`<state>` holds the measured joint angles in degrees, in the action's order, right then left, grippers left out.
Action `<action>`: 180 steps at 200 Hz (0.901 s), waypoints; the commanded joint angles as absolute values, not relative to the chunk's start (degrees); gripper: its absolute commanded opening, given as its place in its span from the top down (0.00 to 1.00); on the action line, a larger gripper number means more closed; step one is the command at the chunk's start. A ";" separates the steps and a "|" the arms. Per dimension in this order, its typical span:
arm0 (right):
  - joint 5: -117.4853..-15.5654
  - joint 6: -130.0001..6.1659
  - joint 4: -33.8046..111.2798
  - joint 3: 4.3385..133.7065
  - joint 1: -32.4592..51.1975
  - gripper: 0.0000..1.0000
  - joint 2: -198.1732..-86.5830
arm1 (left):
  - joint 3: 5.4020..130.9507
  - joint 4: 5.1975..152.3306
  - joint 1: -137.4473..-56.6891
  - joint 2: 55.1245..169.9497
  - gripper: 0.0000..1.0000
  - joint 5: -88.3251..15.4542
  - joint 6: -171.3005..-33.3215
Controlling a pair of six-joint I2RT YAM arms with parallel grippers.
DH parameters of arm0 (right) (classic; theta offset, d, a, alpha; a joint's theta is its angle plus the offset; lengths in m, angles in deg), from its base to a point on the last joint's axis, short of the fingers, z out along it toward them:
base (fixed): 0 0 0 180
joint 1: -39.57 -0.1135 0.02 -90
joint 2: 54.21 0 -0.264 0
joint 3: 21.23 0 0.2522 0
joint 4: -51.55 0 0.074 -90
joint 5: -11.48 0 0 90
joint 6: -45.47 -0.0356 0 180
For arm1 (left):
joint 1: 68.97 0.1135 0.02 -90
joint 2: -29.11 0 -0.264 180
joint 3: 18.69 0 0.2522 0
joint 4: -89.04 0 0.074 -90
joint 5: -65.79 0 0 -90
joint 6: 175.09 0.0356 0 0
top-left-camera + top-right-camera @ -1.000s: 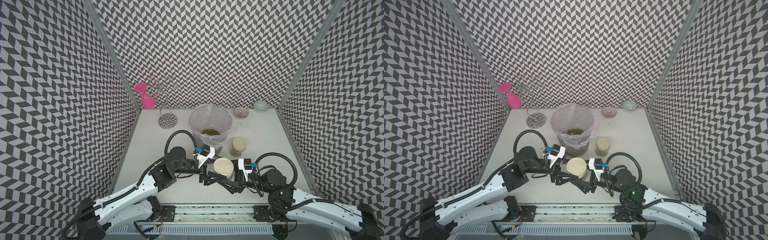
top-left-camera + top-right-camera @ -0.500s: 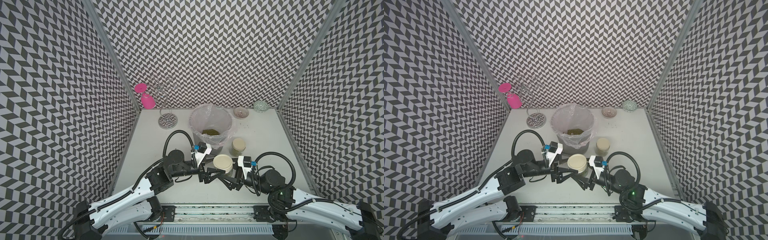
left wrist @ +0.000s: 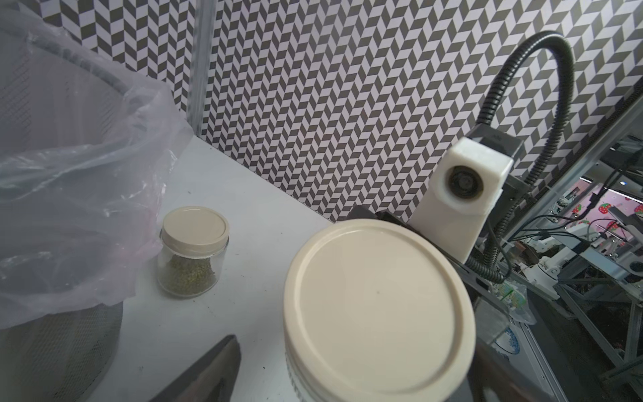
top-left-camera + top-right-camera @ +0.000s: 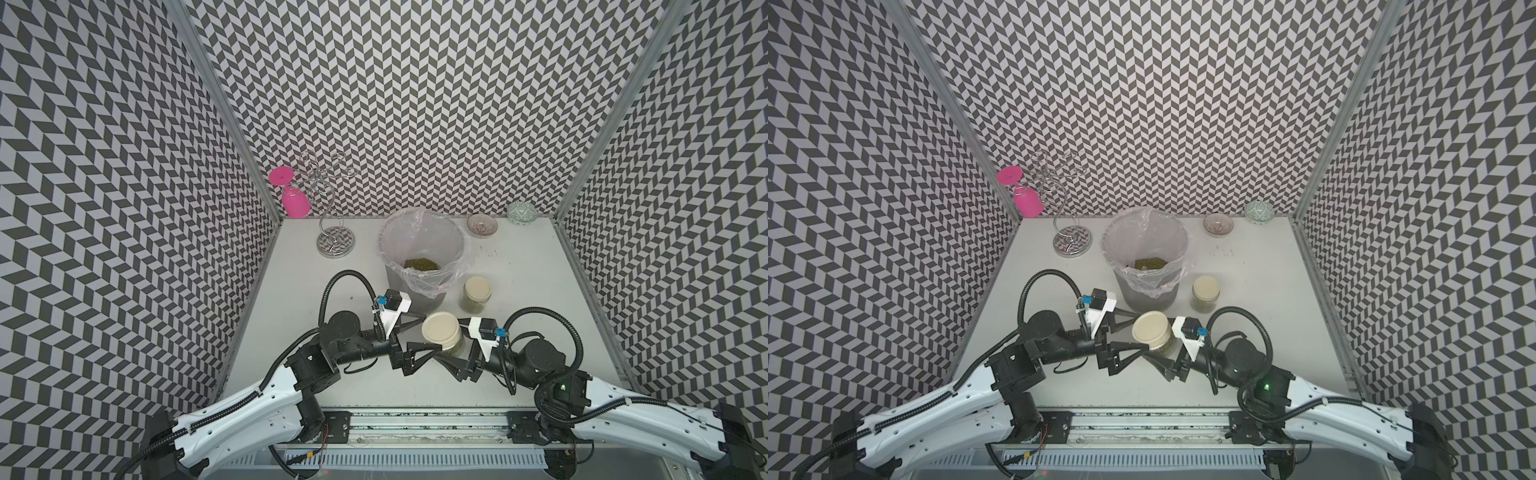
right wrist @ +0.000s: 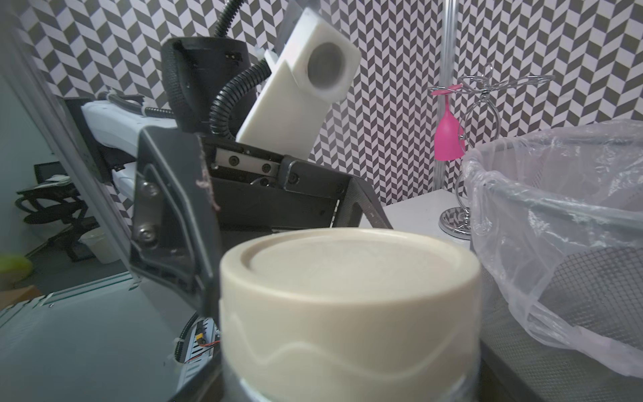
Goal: Empty moldy mung beans from jars
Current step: Unscrew the lid from the jar.
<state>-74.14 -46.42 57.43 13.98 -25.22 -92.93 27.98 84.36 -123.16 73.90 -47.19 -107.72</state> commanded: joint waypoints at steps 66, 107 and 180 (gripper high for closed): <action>-60.89 -50.01 63.53 18.56 -25.89 0.61 -90.79 | 32.24 88.97 -122.58 74.49 0.00 -66.11 -93.38; -56.61 -51.10 61.56 20.37 -25.85 0.61 -90.59 | 33.39 91.07 -122.58 78.04 0.00 -73.90 -92.23; -52.30 -51.45 60.47 21.95 -25.90 0.61 -92.62 | 34.62 93.03 -122.58 79.39 0.00 -78.46 -91.64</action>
<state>-54.32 -50.97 55.52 19.19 -25.57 -92.78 32.59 90.75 -122.77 80.09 -74.64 -92.45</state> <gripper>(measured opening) 0.814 0.998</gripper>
